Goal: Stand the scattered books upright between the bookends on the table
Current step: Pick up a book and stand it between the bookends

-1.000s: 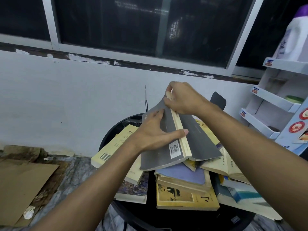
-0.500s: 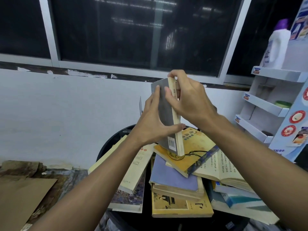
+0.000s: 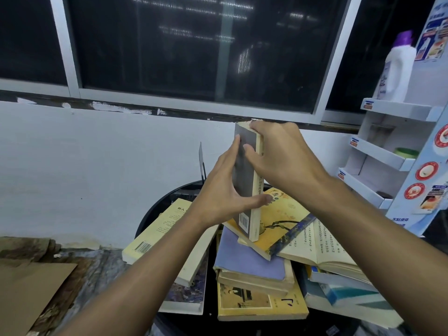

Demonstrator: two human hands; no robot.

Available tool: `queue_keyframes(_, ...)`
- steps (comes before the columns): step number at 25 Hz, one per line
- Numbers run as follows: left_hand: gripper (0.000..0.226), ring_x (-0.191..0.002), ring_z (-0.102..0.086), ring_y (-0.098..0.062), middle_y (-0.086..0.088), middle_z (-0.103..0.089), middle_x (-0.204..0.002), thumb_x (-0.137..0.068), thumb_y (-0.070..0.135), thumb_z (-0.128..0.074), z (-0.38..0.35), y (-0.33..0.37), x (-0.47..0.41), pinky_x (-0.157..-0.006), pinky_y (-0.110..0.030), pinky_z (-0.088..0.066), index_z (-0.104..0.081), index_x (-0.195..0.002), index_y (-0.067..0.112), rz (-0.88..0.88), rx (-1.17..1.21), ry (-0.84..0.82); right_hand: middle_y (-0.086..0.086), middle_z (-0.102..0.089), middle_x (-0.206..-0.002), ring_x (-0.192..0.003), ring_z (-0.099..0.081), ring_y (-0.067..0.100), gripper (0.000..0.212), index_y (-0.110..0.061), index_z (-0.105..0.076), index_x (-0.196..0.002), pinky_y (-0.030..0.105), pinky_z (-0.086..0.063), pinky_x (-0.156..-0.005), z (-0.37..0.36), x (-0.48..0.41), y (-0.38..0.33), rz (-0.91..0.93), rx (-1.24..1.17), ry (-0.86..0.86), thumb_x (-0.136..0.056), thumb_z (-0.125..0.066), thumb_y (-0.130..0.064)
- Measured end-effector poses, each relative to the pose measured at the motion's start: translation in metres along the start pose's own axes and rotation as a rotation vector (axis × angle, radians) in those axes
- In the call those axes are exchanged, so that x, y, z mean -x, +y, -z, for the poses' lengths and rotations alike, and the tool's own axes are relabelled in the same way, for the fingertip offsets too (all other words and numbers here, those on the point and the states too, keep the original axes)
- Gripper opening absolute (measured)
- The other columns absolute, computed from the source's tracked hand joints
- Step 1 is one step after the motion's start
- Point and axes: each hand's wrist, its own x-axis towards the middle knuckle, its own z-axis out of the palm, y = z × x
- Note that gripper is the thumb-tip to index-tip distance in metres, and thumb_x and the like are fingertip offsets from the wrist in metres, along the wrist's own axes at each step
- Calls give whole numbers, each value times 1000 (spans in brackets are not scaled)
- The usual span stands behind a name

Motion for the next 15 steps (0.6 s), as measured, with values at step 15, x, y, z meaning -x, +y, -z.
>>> queue_keyframes(15,92,-154,-17,-16,5,-14,-169,-84,55,-73,56,-72,-58,-120,-38,-25,-24,-159,31,140,-440,-91,16,-63,-89,-86,-64,34,13,2,-67,-96,41,-57,-69,-67,-79,13,-93,10,-51,-92,-58,-8)
